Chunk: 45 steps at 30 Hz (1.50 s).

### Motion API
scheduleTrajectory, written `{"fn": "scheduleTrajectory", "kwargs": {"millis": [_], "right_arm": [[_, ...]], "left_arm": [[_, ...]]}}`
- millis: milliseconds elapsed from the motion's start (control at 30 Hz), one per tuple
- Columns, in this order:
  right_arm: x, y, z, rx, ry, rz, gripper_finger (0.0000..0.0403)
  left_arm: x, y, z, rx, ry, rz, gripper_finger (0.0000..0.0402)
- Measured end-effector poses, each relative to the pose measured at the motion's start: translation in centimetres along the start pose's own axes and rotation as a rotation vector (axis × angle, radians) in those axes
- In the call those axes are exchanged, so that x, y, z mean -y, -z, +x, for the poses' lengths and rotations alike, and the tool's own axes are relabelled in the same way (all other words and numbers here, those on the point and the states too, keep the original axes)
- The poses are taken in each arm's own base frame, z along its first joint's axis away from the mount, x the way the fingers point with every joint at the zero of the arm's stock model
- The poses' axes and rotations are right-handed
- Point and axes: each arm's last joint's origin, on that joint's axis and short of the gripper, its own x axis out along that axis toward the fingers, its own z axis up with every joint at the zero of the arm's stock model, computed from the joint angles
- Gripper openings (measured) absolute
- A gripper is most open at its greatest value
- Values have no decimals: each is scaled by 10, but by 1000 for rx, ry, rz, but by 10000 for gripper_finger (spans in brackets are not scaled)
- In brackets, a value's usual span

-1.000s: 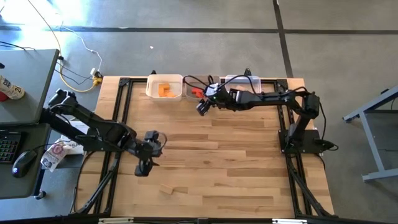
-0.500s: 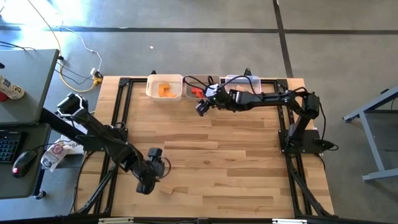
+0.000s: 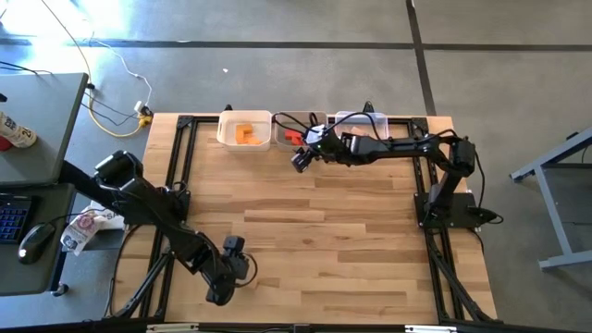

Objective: Sort & place blocks by color
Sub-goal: Put the brown block into the transparent bin

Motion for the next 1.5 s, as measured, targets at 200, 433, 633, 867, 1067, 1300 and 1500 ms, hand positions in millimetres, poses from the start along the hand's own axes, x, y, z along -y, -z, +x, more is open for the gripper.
{"fn": "scheduleTrajectory", "kwargs": {"millis": [200,433,633,867,1067,1300,1500], "right_arm": [[0,1,0,-11,4,2,225],[-1,4,-1,-31,7,13,225],[-11,8,-4,-38,-15,-10,225],[-29,15,-10,-44,-57,-49,225],[-42,16,-23,-37,-112,-87,225],[-56,5,-63,1,-221,-101,225],[-65,4,-87,5,-274,-123,225]], "left_arm": [[7,1,15,-4,6,9,236],[11,4,37,-41,19,15,236],[9,5,48,-70,17,10,236],[4,3,49,-70,10,5,195],[-3,-1,50,-69,1,31,114],[-15,-7,51,-70,-13,38,102],[-29,-14,51,-83,10,38,111]]}}
